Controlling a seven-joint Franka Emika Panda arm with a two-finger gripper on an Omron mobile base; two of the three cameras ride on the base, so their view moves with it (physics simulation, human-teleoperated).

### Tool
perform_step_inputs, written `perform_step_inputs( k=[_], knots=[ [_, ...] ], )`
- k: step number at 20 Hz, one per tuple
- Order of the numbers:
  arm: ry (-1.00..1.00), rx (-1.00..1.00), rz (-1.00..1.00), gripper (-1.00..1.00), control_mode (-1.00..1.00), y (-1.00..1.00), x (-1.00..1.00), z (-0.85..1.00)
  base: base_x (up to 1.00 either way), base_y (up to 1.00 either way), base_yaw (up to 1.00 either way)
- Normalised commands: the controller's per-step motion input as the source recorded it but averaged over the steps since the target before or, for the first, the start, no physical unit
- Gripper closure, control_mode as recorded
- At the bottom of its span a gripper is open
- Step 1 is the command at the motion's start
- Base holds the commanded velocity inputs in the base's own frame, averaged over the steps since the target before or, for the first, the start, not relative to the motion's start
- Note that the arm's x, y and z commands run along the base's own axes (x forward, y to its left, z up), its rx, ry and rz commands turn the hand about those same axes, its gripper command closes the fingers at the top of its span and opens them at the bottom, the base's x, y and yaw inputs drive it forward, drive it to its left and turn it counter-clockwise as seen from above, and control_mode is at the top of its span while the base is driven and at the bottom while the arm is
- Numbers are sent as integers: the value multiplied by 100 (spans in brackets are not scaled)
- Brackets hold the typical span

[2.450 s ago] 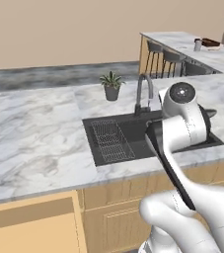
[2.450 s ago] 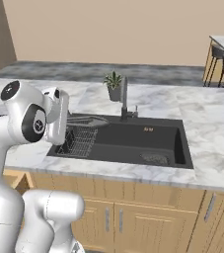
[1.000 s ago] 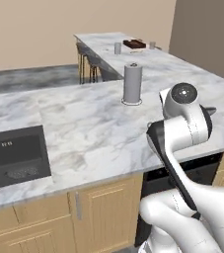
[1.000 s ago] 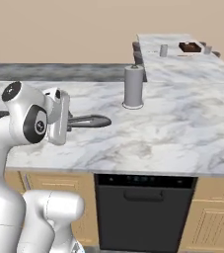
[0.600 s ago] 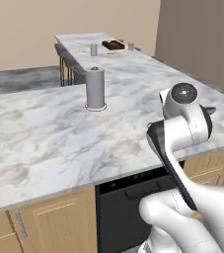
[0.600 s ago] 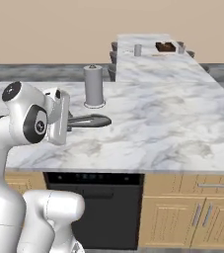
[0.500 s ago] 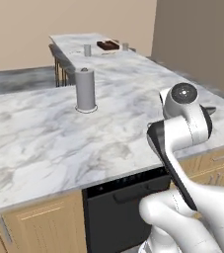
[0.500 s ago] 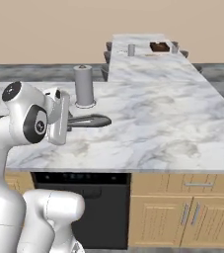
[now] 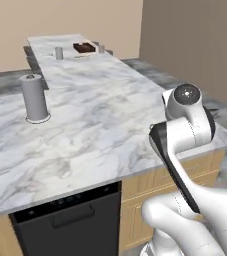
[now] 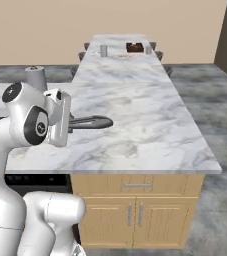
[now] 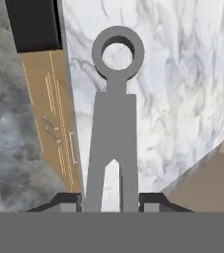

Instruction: Take the tongs from the drawer on the left and place them on the dining counter next to the tray containing the kebab skewer.

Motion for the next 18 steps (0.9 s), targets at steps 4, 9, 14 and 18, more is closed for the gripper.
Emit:
perform_step_inputs(
  k=[4,9,14,18],
  knots=[
    [0,0,0,100,100,0,0,0,0,-100,-1],
    [0,0,0,100,100,0,0,0,0,-100,-2],
    [0,0,0,100,100,0,0,0,0,-100,0],
    [0,0,0,100,100,0,0,0,6,-100,1]
  ],
)
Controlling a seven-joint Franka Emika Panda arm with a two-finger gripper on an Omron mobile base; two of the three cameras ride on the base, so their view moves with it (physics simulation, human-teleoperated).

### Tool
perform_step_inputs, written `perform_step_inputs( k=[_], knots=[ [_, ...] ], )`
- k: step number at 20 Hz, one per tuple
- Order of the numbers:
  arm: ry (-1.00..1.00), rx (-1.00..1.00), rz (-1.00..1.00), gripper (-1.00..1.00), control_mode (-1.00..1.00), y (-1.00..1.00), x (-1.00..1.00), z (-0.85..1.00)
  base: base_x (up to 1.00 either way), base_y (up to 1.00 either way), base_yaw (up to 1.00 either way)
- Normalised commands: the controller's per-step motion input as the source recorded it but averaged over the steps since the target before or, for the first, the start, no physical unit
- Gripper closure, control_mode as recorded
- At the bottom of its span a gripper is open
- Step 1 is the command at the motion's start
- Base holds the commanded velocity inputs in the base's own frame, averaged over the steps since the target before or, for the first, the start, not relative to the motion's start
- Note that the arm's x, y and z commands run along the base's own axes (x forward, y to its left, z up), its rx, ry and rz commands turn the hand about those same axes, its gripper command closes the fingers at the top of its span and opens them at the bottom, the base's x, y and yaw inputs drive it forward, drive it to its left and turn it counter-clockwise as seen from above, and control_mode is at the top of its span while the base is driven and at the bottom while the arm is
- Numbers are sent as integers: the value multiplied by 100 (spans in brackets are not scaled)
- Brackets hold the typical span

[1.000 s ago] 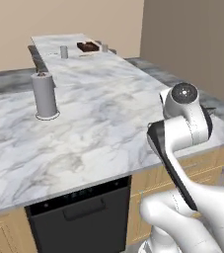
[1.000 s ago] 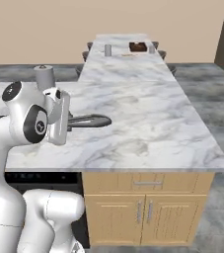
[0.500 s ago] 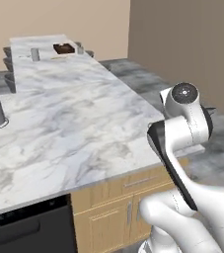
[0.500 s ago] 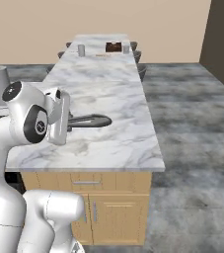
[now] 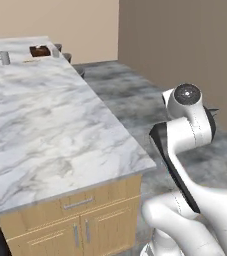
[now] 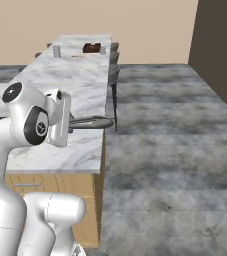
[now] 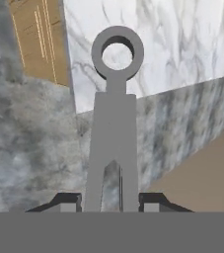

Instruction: Take the tongs from the drawer on the left and place them on the dining counter next to the tray containing the kebab skewer.

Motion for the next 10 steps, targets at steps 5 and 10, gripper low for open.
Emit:
perform_step_inputs(
  k=[5,10],
  knots=[
    [0,0,0,100,100,0,0,0,18,-100,11],
    [0,0,0,100,100,0,0,0,35,-100,18]
  ],
)
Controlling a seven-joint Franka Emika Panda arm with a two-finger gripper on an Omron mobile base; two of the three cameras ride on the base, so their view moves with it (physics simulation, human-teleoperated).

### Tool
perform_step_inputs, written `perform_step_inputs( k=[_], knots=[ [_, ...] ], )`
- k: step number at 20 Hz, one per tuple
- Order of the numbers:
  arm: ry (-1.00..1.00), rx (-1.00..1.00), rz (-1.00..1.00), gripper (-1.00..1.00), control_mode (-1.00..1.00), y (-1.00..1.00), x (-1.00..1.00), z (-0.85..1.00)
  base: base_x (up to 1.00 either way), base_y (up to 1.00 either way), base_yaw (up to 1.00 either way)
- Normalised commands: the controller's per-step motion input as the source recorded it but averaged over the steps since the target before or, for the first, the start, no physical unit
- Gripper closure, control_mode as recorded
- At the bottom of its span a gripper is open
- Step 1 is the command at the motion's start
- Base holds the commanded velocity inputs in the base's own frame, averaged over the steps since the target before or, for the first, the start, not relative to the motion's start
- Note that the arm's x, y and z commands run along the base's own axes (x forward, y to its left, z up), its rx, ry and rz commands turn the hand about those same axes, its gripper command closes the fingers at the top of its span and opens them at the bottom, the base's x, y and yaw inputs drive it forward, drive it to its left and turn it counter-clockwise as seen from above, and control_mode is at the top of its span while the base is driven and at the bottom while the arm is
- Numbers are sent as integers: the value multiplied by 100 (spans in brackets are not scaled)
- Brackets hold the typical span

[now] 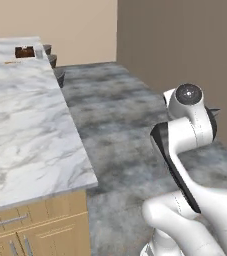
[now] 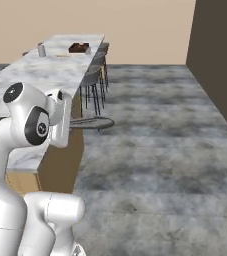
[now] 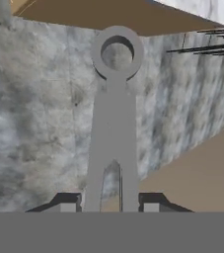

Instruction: Take the tongs from the drawer on the left and place them on the dining counter next to the tray containing the kebab skewer.

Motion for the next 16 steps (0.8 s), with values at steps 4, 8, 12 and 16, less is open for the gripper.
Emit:
perform_step_inputs(
  k=[4,8,12,16],
  knots=[
    [0,0,0,100,100,0,0,0,86,-100,22],
    [0,0,0,100,100,0,0,0,100,-100,19],
    [0,0,0,100,100,0,0,0,100,-100,19],
    [0,0,0,100,100,0,0,0,100,-100,19]
  ],
)
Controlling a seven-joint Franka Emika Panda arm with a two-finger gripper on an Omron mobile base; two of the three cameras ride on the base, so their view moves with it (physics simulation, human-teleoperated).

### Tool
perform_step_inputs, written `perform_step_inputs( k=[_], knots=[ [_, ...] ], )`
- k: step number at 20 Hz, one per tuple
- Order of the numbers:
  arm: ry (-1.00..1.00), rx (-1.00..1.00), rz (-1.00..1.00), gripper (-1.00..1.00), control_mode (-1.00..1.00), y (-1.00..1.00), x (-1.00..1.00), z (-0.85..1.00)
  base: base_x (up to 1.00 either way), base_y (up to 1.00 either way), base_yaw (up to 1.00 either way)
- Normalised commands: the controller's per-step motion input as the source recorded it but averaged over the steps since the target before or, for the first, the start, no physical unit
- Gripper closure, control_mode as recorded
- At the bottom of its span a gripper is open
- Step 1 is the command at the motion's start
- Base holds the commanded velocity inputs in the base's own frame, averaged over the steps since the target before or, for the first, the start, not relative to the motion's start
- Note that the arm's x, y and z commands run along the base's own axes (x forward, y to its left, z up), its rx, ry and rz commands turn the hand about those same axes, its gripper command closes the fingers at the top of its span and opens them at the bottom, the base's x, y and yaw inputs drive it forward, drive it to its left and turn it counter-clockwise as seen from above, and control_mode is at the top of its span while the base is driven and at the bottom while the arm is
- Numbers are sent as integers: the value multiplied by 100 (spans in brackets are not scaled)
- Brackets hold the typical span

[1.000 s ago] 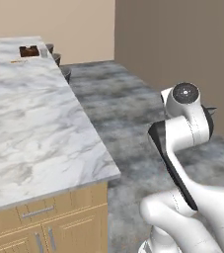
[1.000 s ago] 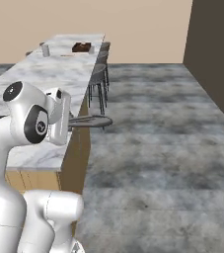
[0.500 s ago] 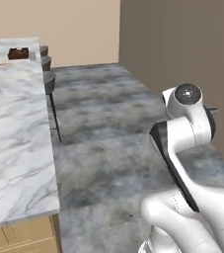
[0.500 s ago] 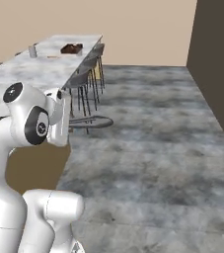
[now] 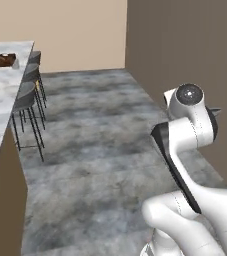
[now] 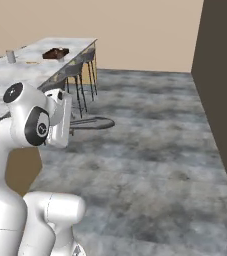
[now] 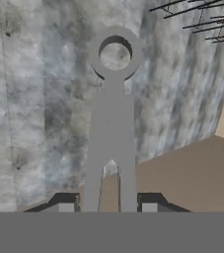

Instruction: Take the tongs from the drawer on the left and place them on the dining counter next to the tray containing the kebab skewer.

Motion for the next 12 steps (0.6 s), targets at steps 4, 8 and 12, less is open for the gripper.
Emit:
perform_step_inputs(
  k=[4,8,12],
  knots=[
    [0,0,0,100,100,0,0,0,100,-100,25],
    [0,0,0,100,100,0,0,0,100,-85,26],
    [0,0,0,100,100,0,0,0,100,-53,29]
  ],
)
